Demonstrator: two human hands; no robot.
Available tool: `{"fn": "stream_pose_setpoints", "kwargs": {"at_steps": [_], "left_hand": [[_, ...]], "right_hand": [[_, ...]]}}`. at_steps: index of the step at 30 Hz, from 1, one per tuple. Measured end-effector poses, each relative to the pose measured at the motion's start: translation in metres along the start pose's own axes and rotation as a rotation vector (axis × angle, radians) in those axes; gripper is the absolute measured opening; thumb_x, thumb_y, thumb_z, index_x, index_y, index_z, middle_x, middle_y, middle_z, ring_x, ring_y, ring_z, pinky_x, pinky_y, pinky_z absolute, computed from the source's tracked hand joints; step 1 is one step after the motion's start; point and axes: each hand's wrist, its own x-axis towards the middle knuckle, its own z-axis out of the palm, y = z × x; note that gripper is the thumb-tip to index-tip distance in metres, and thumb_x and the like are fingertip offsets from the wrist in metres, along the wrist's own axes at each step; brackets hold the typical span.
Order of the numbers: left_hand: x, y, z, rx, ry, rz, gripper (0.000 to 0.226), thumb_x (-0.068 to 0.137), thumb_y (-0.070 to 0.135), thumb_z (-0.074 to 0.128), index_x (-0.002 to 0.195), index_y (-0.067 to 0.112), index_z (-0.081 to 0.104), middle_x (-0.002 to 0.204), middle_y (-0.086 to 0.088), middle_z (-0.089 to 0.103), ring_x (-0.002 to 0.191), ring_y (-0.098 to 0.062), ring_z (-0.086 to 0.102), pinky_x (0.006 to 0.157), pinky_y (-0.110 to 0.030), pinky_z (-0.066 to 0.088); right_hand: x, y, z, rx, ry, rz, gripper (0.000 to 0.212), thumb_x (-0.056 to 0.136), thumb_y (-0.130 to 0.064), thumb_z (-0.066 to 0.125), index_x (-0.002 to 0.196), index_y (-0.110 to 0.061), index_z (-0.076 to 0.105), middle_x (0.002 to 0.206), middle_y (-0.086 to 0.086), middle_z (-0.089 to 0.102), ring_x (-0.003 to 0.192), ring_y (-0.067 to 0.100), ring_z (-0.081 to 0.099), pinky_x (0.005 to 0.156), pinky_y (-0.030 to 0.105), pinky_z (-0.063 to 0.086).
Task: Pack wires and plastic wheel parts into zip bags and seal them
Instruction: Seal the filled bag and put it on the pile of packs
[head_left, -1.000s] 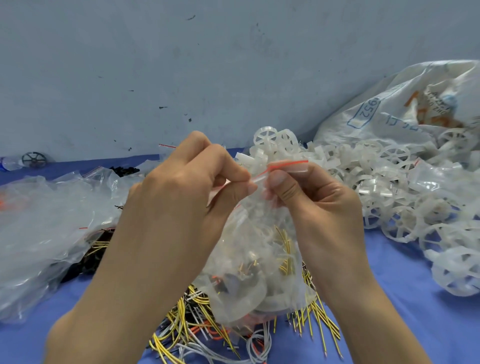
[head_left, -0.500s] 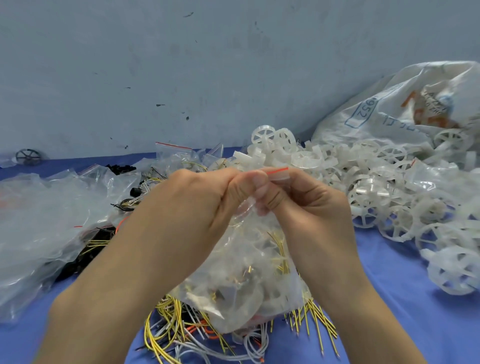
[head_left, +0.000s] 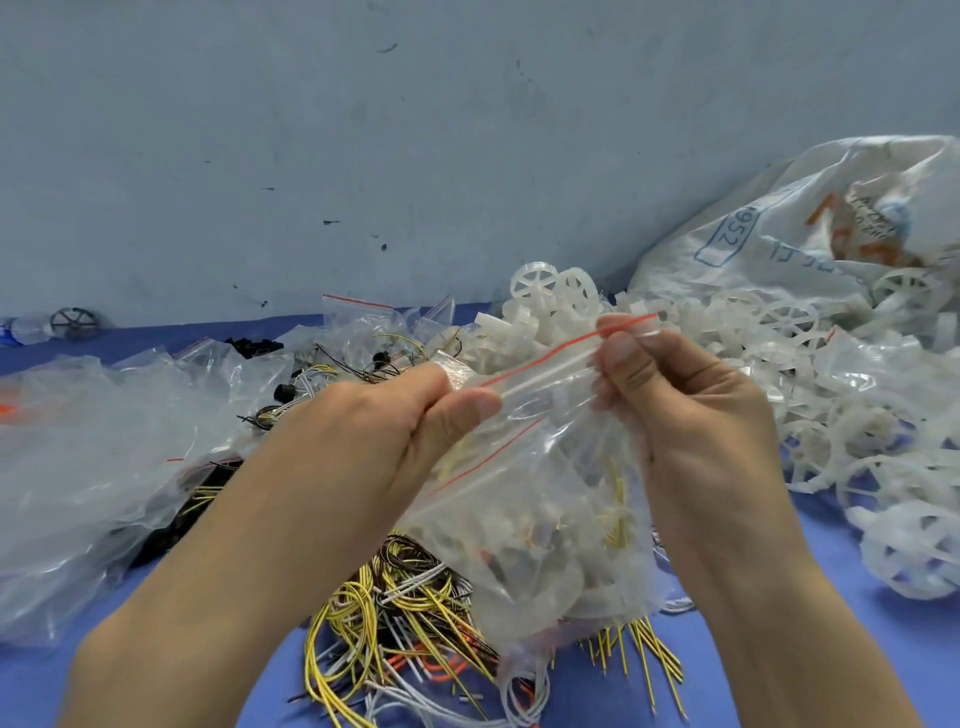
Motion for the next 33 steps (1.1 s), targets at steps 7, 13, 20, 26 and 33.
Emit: {"fn": "stream_pose_setpoints", "kwargs": {"at_steps": [7,13,20,26,33], "left_hand": [[-0.006,-0.018,-0.011,-0.113,0.119,-0.066,0.038,0.094,0.064,0.039,0.073,0.033,0.045,0.067,0.018,0.058,0.053,-0.003,0.052,0.047,-0.017,0.038],[0.002,-0.007,0.003,-0.356,0.169,-0.088,0.027,0.094,0.057,0.038,0.1,0.041,0.058,0.094,0.029,0.061,0.086,0.012,0.058,0.068,-0.001,0.04],[0.019,0.017,0.019,-0.34,-0.048,0.104,0.042,0.098,0.052,0.032,0.123,0.035,0.061,0.109,0.022,0.063,0.105,0.01,0.055,0.086,-0.008,0.04],[0.023,0.028,0.03,-0.208,0.01,0.067,0.043,0.092,0.067,0.019,0.086,0.036,0.05,0.056,0.007,0.047,0.056,-0.014,0.05,0.056,-0.038,0.045],[0.014,0.039,0.039,-0.054,-0.003,0.043,0.052,0.091,0.062,0.006,0.094,0.028,0.046,0.06,0.0,0.05,0.059,-0.028,0.056,0.057,-0.043,0.046]], "right_hand": [[0.014,-0.007,-0.03,-0.021,0.106,-0.002,0.01,0.071,-0.029,0.072,0.075,-0.024,0.08,0.072,-0.008,0.066,0.063,0.006,0.052,0.068,0.015,0.05],[0.008,-0.003,-0.017,-0.204,-0.018,-0.128,0.007,0.076,-0.023,0.071,0.079,-0.021,0.078,0.079,-0.008,0.073,0.062,0.005,0.056,0.064,0.014,0.049],[0.001,-0.003,-0.009,-0.289,-0.272,-0.151,0.011,0.08,-0.014,0.069,0.087,-0.017,0.076,0.081,-0.01,0.075,0.075,-0.001,0.066,0.071,0.011,0.05],[-0.005,0.007,0.0,-0.245,-0.209,-0.14,0.015,0.087,-0.023,0.063,0.088,-0.018,0.076,0.077,0.0,0.071,0.066,0.008,0.058,0.064,0.019,0.05],[-0.007,0.014,0.007,-0.187,-0.071,-0.058,0.016,0.09,-0.014,0.066,0.078,-0.018,0.075,0.072,-0.003,0.071,0.067,0.006,0.059,0.062,0.014,0.049]]}}
